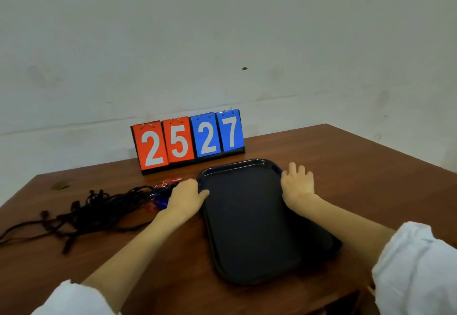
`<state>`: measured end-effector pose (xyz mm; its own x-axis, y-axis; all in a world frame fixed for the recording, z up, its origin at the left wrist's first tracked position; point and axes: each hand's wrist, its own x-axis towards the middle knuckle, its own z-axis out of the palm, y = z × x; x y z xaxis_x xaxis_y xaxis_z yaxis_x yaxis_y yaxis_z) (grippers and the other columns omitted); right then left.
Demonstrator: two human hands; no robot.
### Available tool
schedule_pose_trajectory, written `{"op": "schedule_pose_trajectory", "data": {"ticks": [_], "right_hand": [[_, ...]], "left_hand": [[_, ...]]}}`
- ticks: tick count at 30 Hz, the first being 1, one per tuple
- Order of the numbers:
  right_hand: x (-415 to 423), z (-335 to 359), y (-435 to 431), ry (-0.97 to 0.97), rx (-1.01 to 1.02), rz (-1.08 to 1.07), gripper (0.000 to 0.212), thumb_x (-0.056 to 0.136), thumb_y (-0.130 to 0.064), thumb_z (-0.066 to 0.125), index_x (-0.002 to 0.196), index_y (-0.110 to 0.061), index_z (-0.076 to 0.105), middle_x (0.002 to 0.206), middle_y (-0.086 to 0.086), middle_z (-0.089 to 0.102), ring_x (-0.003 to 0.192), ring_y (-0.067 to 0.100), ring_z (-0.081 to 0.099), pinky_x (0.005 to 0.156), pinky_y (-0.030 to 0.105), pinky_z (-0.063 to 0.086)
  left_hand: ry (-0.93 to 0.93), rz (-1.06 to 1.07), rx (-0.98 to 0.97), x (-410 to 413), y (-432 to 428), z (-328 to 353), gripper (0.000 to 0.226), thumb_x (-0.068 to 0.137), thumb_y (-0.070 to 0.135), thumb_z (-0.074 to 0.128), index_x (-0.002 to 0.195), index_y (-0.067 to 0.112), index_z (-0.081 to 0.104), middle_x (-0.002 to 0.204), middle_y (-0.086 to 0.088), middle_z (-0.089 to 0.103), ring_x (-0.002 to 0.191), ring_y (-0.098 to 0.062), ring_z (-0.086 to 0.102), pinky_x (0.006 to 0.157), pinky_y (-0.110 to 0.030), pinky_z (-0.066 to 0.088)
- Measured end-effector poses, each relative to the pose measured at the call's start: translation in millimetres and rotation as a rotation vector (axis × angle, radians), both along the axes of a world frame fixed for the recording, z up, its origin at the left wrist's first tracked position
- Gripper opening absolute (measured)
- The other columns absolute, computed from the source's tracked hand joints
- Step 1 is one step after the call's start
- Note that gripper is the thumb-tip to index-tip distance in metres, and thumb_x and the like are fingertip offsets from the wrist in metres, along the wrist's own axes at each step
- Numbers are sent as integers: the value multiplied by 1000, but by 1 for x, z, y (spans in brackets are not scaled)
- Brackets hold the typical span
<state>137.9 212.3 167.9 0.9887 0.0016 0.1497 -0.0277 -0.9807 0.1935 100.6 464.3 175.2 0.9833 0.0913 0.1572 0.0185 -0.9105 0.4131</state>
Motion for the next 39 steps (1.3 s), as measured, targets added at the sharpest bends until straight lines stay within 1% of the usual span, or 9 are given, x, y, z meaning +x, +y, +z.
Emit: {"op": "schedule_pose_trajectory", "data": {"ticks": [4, 7, 10, 14, 20, 28, 31, 35, 39], "right_hand": [[-6, 15, 51, -113, 321, 334, 47, 86, -12, 59, 131, -16, 46, 134, 7, 39, 118, 24, 45, 97, 35, 44], [-18, 18, 117, -19, 696, 577, 30, 90, -9, 53, 118, -20, 59, 122, -3, 47, 108, 12, 52, 95, 24, 45], [-29, 10, 166, 142, 749, 646, 22, 91, -21, 54, 111, -19, 64, 112, -2, 51, 99, 11, 55, 92, 29, 48], [-29, -2, 187, 209, 567, 597, 29, 88, -31, 59, 114, -18, 60, 118, 2, 49, 105, 18, 54, 90, 31, 47], [-29, 0, 179, 261, 626, 623, 13, 84, -34, 65, 93, -26, 60, 101, -11, 49, 90, 6, 51, 80, 22, 44], [-40, 45, 165, 431, 1551, 471, 32, 83, -26, 67, 114, -23, 60, 102, -5, 64, 96, 10, 61, 80, 26, 53], [-39, 53, 153, 593, 1871, 423, 26, 85, -28, 62, 107, -16, 67, 95, 2, 70, 91, 14, 65, 76, 28, 52], [-26, 55, 136, 321, 2010, 356, 33, 95, -34, 43, 110, -8, 57, 101, 10, 68, 95, 21, 67, 84, 35, 54], [-20, 61, 116, 318, 2164, 323, 29, 98, -36, 38, 101, -11, 52, 66, 4, 58, 51, 12, 57, 60, 30, 53]], "left_hand": [[-276, 148, 96, -27, 45, 9, 29, 94, 20, 52, 122, 16, 58, 118, -2, 58, 101, -15, 60, 84, -28, 51], [-280, 128, 106, -44, 78, -2, 31, 95, 16, 47, 124, 21, 57, 117, 3, 56, 106, -11, 54, 88, -24, 47], [-272, 11, 104, -51, 89, -19, 27, 93, 29, 51, 118, 26, 61, 107, 10, 55, 101, -7, 50, 88, -22, 43], [-239, -22, 193, -51, 87, -34, 39, 86, 52, 53, 117, 30, 59, 106, 11, 54, 100, -8, 48, 86, -25, 38], [-320, -39, 171, -50, 83, -44, 29, 89, 45, 54, 112, 29, 61, 105, 12, 46, 100, -6, 40, 85, -20, 32], [-452, -67, -662, -52, 41, -7, 5, 92, 23, 55, 91, 28, 57, 77, 11, 66, 74, -1, 62, 68, -16, 49], [-504, -130, -733, -43, 17, 7, 5, 92, 27, 54, 95, 26, 58, 85, 12, 66, 79, -3, 64, 67, -22, 53], [-392, -193, -638, -29, -3, 9, 12, 90, 22, 60, 100, 29, 57, 88, 3, 67, 81, -11, 65, 73, -26, 55], [-348, -75, -494, -20, 11, -8, 10, 88, 15, 60, 92, 23, 63, 89, 9, 66, 84, -2, 62, 77, -18, 52]]}}
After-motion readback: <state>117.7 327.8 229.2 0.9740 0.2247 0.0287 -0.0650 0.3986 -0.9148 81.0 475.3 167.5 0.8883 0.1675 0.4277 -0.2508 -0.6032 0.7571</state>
